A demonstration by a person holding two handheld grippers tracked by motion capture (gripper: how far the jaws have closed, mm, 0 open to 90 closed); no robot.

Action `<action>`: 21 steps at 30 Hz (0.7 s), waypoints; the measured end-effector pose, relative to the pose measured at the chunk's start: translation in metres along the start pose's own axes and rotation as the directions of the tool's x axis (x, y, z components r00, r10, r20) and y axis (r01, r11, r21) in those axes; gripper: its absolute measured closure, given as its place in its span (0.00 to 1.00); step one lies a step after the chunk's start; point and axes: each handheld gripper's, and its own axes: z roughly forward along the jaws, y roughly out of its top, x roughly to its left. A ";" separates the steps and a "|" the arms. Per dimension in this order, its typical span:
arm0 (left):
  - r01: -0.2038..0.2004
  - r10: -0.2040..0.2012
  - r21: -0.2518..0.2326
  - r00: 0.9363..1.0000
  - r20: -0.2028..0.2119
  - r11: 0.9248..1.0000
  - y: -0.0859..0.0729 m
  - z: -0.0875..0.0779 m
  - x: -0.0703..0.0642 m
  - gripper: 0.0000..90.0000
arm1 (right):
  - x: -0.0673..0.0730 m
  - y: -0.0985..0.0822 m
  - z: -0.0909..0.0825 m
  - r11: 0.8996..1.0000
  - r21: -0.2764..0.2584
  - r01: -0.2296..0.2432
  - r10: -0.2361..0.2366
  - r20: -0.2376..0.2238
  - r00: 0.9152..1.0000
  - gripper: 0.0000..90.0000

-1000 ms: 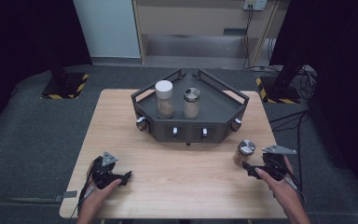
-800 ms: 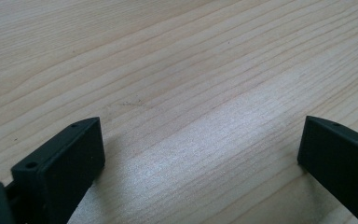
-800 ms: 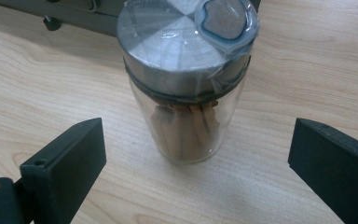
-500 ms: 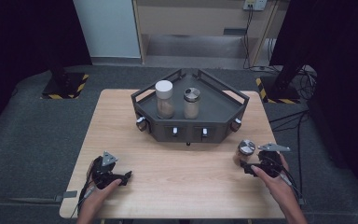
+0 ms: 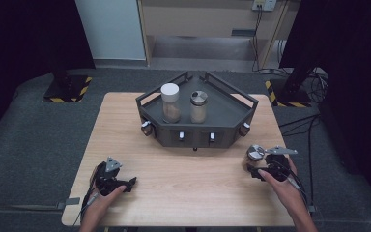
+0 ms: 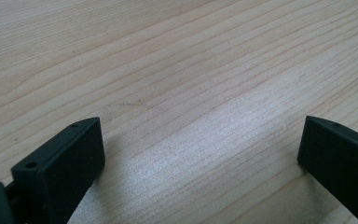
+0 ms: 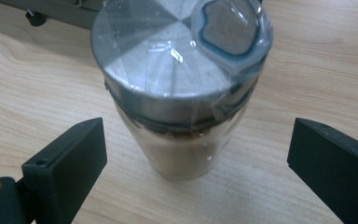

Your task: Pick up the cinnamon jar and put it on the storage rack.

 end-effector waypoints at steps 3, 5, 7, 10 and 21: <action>0.000 0.000 0.000 1.000 0.000 1.000 0.000 0.000 0.000 0.00 | 0.001 0.003 0.003 1.000 0.001 0.003 -0.003 -0.002 1.000 0.06; 0.000 0.000 0.000 1.000 0.000 1.000 0.000 0.000 0.000 0.00 | 0.002 0.005 0.005 1.000 0.004 0.008 -0.008 -0.004 1.000 0.06; 0.000 0.000 0.000 1.000 0.000 1.000 0.000 0.000 0.000 0.00 | 0.003 0.007 0.008 1.000 0.007 0.014 -0.014 -0.007 1.000 0.07; 0.000 0.000 0.000 1.000 0.000 1.000 0.000 0.000 0.000 0.00 | 0.005 0.010 0.011 1.000 0.012 0.015 -0.015 -0.010 1.000 0.09; 0.000 0.000 0.000 1.000 0.000 1.000 0.000 0.000 0.000 0.00 | 0.007 0.017 0.020 0.999 0.026 0.032 -0.032 -0.004 0.999 0.18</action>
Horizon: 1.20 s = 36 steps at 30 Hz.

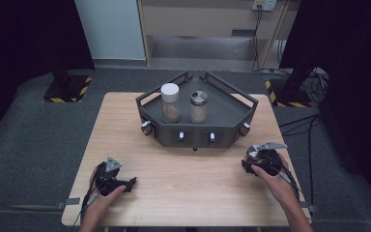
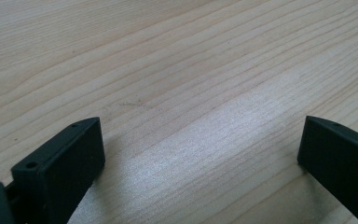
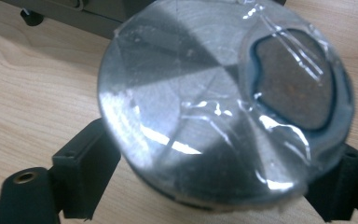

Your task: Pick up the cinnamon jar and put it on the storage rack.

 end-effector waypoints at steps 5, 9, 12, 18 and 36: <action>0.000 0.000 0.000 1.000 0.000 1.000 0.000 0.000 0.000 0.00 | 0.001 0.002 0.003 1.000 0.002 0.011 -0.011 0.001 1.000 0.26; 0.000 0.000 0.000 1.000 0.000 1.000 0.000 0.000 0.000 0.00 | 0.003 0.004 0.005 1.000 0.011 0.017 -0.017 0.007 1.000 0.31; 0.000 0.000 0.000 1.000 0.000 1.000 0.000 0.000 0.000 0.00 | 0.004 0.003 0.005 1.000 0.009 0.017 -0.017 0.017 1.000 0.34; 0.000 0.000 0.000 1.000 0.000 1.000 0.000 0.000 0.000 0.00 | 0.005 0.002 0.004 1.000 0.008 0.022 -0.022 0.023 1.000 0.35; 0.000 0.000 0.000 1.000 0.000 1.000 0.000 0.000 0.000 0.00 | 0.016 0.020 -0.031 0.996 -0.005 0.093 -0.093 0.006 0.996 0.35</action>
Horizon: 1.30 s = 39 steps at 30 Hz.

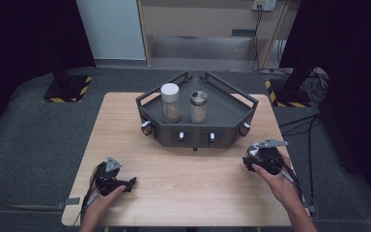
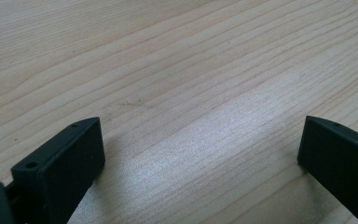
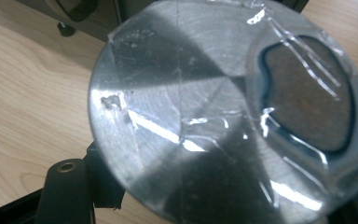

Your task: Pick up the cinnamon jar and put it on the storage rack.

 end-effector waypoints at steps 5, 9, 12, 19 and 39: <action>0.000 0.000 0.000 1.000 0.000 1.000 0.000 0.000 0.000 0.00 | 0.004 0.007 -0.009 1.000 0.002 0.019 -0.019 -0.003 1.000 0.35; 0.000 0.000 0.000 1.000 0.000 1.000 0.000 0.000 0.000 0.00 | 0.005 0.012 -0.015 1.000 -0.001 0.028 -0.028 -0.003 1.000 0.35; 0.000 0.000 0.000 1.000 0.000 1.000 0.000 0.000 0.000 0.00 | 0.005 0.014 -0.019 1.000 -0.004 0.027 -0.027 -0.006 1.000 0.35; 0.000 0.000 0.000 1.000 0.000 1.000 0.000 0.000 0.000 0.00 | 0.008 0.020 -0.024 0.999 0.001 0.043 -0.043 -0.006 0.999 0.35; 0.000 0.000 0.000 1.000 0.000 1.000 0.000 0.000 0.000 0.00 | 0.014 0.045 -0.040 0.997 0.008 0.074 -0.074 -0.009 0.997 0.35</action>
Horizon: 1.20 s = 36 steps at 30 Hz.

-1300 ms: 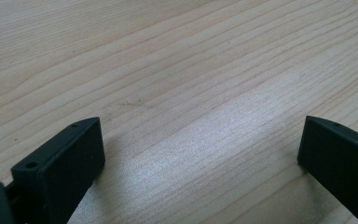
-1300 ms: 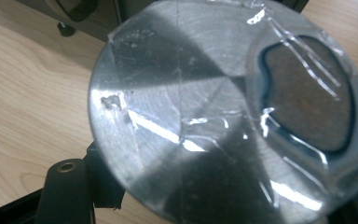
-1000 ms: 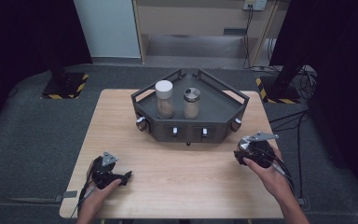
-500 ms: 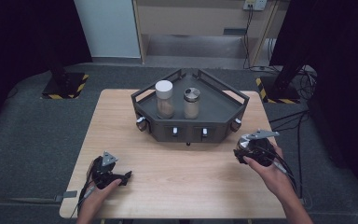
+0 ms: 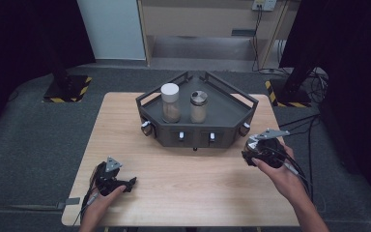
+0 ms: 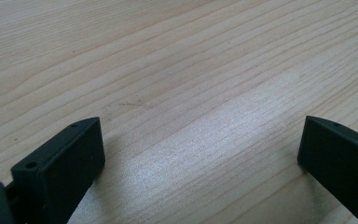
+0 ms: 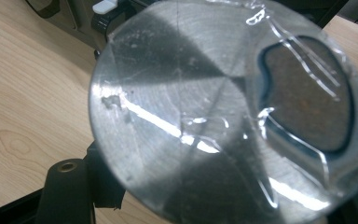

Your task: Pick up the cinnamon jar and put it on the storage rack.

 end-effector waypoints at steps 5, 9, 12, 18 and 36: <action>0.000 0.000 0.000 1.000 0.000 1.000 0.000 0.000 0.000 0.00 | -0.001 0.005 0.000 1.000 0.008 0.002 -0.002 -0.006 1.000 0.35; 0.000 0.000 0.000 1.000 0.000 1.000 0.000 0.000 0.000 0.00 | -0.002 0.009 -0.002 1.000 0.012 0.007 -0.007 -0.008 1.000 0.35; 0.000 0.000 0.000 1.000 0.000 1.000 0.000 0.000 0.000 0.00 | -0.002 0.012 -0.003 1.000 0.010 0.008 -0.008 -0.009 1.000 0.35; 0.000 0.000 0.000 1.000 0.000 1.000 0.000 0.000 0.000 0.00 | -0.004 0.017 -0.006 1.000 0.012 0.012 -0.012 -0.006 1.000 0.35; 0.000 0.000 0.001 1.000 0.000 1.000 0.000 0.000 0.000 0.00 | -0.010 0.029 -0.006 1.000 0.015 -0.001 0.001 -0.005 1.000 0.35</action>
